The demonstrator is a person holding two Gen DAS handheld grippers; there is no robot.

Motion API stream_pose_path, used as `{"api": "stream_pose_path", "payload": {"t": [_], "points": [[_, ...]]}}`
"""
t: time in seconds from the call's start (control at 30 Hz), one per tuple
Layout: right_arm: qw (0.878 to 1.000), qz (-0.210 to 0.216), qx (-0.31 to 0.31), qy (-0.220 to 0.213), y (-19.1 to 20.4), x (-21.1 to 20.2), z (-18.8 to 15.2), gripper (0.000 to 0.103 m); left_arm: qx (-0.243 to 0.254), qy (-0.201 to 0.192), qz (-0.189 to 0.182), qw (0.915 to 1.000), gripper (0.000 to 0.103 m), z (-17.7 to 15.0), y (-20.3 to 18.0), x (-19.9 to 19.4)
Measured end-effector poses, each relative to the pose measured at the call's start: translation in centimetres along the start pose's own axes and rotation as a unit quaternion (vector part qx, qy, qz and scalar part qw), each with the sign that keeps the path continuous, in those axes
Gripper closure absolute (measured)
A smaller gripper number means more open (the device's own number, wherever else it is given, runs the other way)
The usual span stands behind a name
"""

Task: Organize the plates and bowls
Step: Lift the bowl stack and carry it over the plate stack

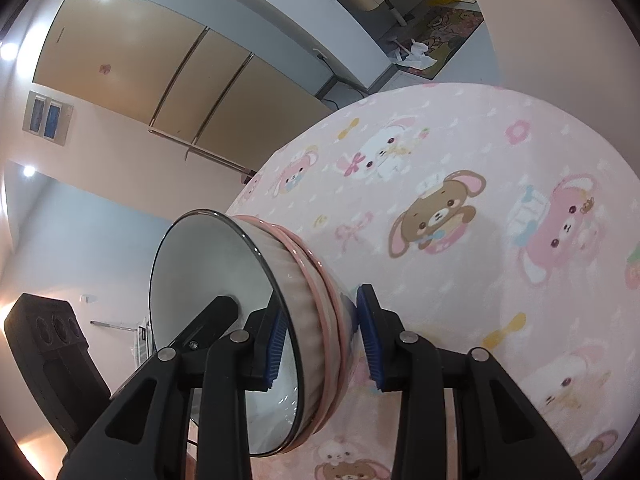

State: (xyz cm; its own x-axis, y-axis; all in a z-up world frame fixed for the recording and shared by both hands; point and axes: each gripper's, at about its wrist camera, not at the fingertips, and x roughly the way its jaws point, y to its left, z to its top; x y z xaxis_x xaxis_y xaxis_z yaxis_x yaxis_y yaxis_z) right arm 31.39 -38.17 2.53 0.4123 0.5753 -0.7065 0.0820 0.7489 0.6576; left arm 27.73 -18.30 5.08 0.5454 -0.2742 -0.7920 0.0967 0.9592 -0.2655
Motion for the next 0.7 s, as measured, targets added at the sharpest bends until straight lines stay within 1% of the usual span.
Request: {"api": "stream_pose_path", "payload": {"t": [0.17, 0.27, 0.4, 0.57, 0.7], "points": [[1.0, 0.005, -0.017, 0.012, 2.8, 0.0, -1.3, 0.069, -0.009, -0.009, 0.001, 0.9999, 0.077, -0.5, 2.1, -3.0], [0.999, 0.009, -0.032, 0.018, 4.9, 0.6, -2.3, 0.069, -0.018, -0.021, 0.009, 0.9996, 0.077, -0.8, 3.8, -4.9], [0.998, 0.014, -0.045, 0.029, 7.1, 1.7, -3.6, 0.069, -0.029, -0.024, 0.021, 0.9991, 0.077, -1.1, 6.0, -6.7], [0.997, 0.013, -0.058, 0.047, 9.2, 3.3, -5.2, 0.069, -0.052, -0.027, 0.026, 0.998, 0.077, -1.8, 8.8, -7.9], [0.996, 0.006, -0.07, 0.056, 10.3, 4.4, -6.5, 0.069, -0.056, -0.032, 0.034, 0.9973, 0.077, -2.5, 10.4, -8.4]]}}
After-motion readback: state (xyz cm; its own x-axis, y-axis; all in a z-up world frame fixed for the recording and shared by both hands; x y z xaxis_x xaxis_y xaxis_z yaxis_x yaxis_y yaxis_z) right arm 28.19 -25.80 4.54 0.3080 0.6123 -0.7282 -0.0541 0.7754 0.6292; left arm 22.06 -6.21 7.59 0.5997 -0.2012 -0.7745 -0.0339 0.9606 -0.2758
